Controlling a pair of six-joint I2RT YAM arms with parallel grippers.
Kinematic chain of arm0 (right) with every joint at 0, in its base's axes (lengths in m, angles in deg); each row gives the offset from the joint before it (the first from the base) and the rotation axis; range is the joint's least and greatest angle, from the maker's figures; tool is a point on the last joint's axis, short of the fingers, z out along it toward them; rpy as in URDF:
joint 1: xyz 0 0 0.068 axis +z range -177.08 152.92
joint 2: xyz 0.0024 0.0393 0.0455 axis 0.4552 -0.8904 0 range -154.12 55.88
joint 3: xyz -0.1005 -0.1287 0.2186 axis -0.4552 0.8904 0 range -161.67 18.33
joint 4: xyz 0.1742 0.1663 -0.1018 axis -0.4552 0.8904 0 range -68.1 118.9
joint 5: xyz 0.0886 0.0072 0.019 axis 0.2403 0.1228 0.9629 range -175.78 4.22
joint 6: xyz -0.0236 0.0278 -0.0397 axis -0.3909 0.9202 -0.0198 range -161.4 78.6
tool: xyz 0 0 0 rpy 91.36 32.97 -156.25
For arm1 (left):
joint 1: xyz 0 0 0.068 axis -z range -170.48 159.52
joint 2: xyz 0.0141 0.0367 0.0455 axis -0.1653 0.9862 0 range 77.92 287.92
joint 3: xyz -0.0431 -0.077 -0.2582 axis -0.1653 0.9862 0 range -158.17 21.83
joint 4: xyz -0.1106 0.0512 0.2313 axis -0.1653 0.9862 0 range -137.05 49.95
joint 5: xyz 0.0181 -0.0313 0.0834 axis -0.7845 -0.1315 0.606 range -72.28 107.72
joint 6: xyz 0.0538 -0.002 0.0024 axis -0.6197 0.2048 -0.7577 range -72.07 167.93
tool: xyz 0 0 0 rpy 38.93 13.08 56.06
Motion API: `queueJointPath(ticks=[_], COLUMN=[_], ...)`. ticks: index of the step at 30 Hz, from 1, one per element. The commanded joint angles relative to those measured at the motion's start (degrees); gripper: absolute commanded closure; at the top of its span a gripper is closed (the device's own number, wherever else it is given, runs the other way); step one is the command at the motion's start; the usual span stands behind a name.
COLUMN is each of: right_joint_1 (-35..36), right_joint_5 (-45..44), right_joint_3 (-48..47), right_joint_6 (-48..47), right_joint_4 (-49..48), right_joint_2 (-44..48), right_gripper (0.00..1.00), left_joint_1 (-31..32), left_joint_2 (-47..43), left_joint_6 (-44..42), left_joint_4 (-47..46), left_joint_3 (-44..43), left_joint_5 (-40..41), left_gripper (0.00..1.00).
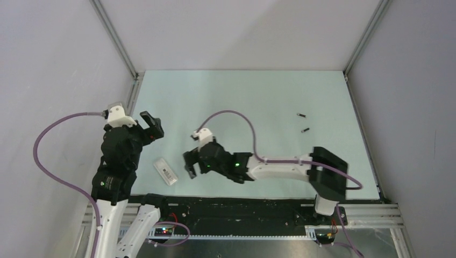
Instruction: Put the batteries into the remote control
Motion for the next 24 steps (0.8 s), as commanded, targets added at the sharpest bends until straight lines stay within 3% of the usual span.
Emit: queueJointPath(ticks=[1, 9, 24], right_joint_1=[2.16, 5.29, 4.86], right_joint_5=[4.34, 5.17, 7.77], right_joint_3=[-11.03, -32.87, -48.57], right_joint_6=[-0.15, -1.66, -2.39], right_joint_4=[-1.44, 9.66, 23.01], right_joint_2=[-10.88, -26.43, -38.43], right_gripper=[0.01, 0.01, 0.06], left_joint_1=[-0.66, -0.71, -0.73], left_joint_2=[0.52, 0.53, -1.37], left_joint_6=[-1.74, -1.98, -2.17], left_joint_4=[4.21, 4.83, 5.33], left_joint_3=[-1.93, -2.10, -1.64], left_joint_5=[-3.87, -7.35, -9.44], left_gripper=[0.02, 0.02, 0.02])
